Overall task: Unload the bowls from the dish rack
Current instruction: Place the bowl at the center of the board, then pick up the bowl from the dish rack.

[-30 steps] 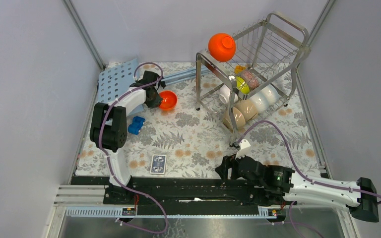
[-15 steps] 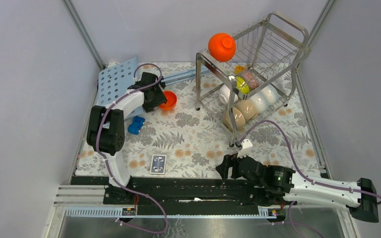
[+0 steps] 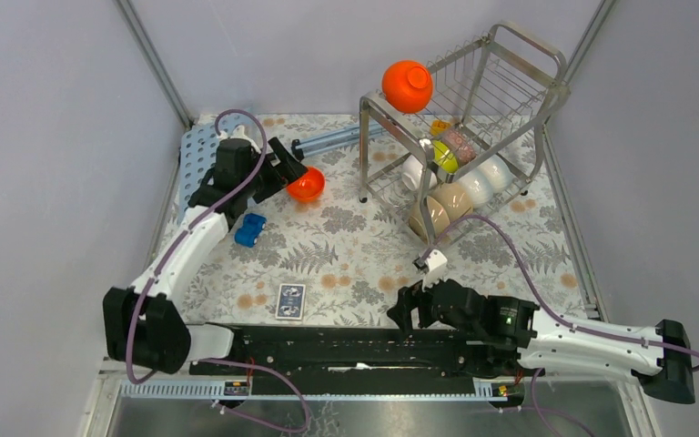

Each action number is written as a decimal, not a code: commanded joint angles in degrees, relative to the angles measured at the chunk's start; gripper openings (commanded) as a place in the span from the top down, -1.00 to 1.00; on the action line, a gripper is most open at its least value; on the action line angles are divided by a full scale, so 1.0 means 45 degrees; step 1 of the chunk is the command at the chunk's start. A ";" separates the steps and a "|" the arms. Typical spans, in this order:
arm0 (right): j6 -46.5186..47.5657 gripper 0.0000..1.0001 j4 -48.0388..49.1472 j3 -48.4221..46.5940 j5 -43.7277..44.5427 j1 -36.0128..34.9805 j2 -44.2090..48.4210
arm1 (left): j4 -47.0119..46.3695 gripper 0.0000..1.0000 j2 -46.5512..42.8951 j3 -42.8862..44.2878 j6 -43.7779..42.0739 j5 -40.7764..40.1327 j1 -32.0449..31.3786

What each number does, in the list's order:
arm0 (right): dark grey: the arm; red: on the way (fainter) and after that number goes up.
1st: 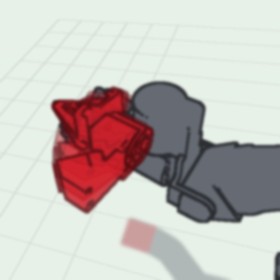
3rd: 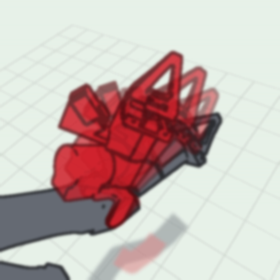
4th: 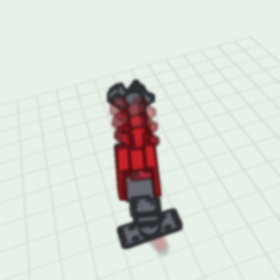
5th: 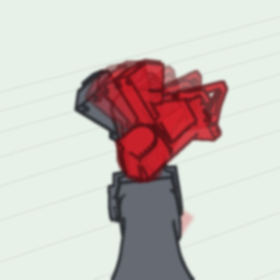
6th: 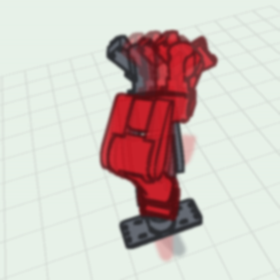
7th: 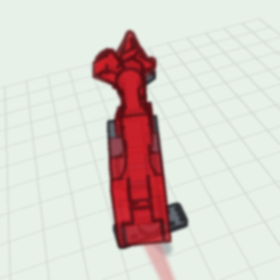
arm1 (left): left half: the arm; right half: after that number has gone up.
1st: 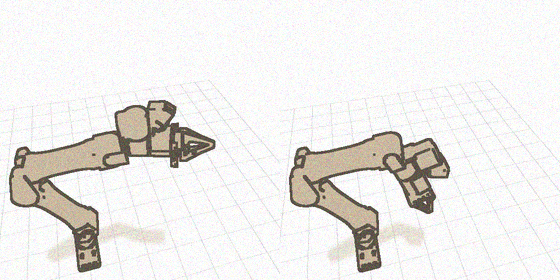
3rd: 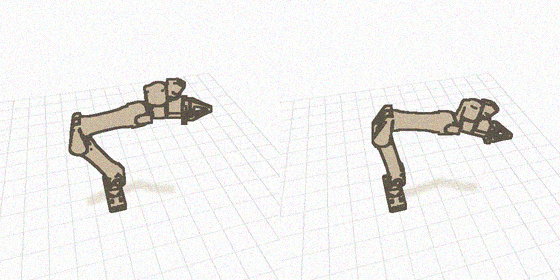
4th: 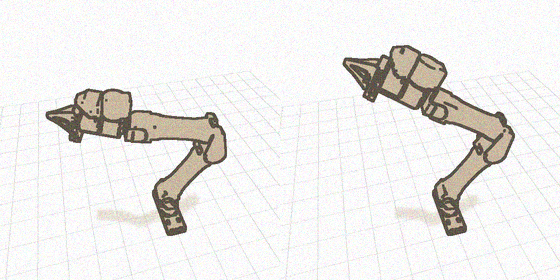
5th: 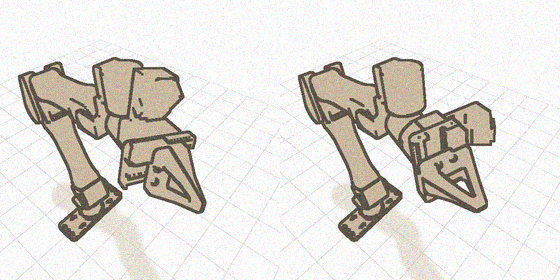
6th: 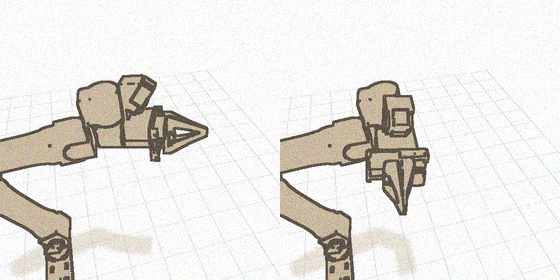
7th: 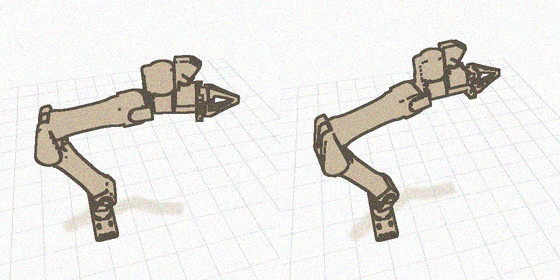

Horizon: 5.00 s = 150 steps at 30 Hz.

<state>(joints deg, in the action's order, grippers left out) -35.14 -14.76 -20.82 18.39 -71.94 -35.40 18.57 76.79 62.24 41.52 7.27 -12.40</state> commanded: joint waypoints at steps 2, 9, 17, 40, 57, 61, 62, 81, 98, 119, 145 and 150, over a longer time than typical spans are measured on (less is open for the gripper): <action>0.2225 -0.68 0.0660 -0.2085 -0.2348 0.0008 -0.1309 | -0.1522 -0.97 -0.1736 -0.0732 -0.0386 0.2074 0.0037; 0.4258 -0.66 -0.0380 -0.7329 -0.5085 0.0012 -0.4328 | -0.3481 -0.97 -0.2881 -0.0462 -0.0252 0.4440 0.0032; 0.6436 -0.66 -0.3539 -1.5789 -0.2371 0.0024 -0.7297 | -0.7813 -0.97 -0.2684 0.0308 0.1368 0.4778 0.0042; 0.2727 -0.61 -0.0828 -1.7657 0.1317 0.7779 -0.9563 | -1.6978 -0.98 0.9015 1.0821 1.0507 0.9960 0.0256; 0.0551 -0.74 0.0154 -1.7835 -0.1280 1.0387 -1.0947 | -1.2512 -0.96 1.1596 1.4585 0.8107 1.0709 -0.0592; 0.0203 -0.79 0.0442 -1.7742 -0.1540 1.0658 -1.1119 | -1.1519 -0.94 1.1843 1.5078 0.7363 1.0806 -0.1072; 0.0119 -0.80 0.0438 -1.7813 -0.1618 1.0724 -1.1219 | -1.1317 -0.94 1.1875 1.5179 0.7279 1.0790 -0.1147; -0.0254 -0.77 0.0189 -1.8426 -0.2484 1.1021 -1.2346 | -1.0983 -0.59 1.1802 1.5359 0.6920 1.0847 -0.1551; -0.0167 -0.68 0.0264 -1.8579 -0.2961 1.1163 -1.2816 | -1.1751 -0.23 1.1477 1.5264 0.7405 1.1097 -0.2026; -0.0132 -0.53 0.1025 -1.8068 -0.3625 1.1164 -1.2472 | -1.3644 0.13 1.1020 1.4984 0.8914 1.0807 -0.2213; 0.0030 -0.46 0.1602 -1.6851 -0.4392 1.1184 -1.1355 | -1.5478 1.00 1.0442 1.4454 1.0051 1.0707 -0.2461; 0.0066 -0.52 0.1650 -1.6457 -0.4380 1.1182 -1.0872 | -1.6300 1.00 1.0178 1.4021 1.0511 1.0602 -0.2458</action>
<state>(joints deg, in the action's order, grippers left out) -35.27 -9.30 -96.33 0.82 -21.21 -86.78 -45.47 129.78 125.95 85.95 53.84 -22.81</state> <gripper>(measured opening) 0.744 0.221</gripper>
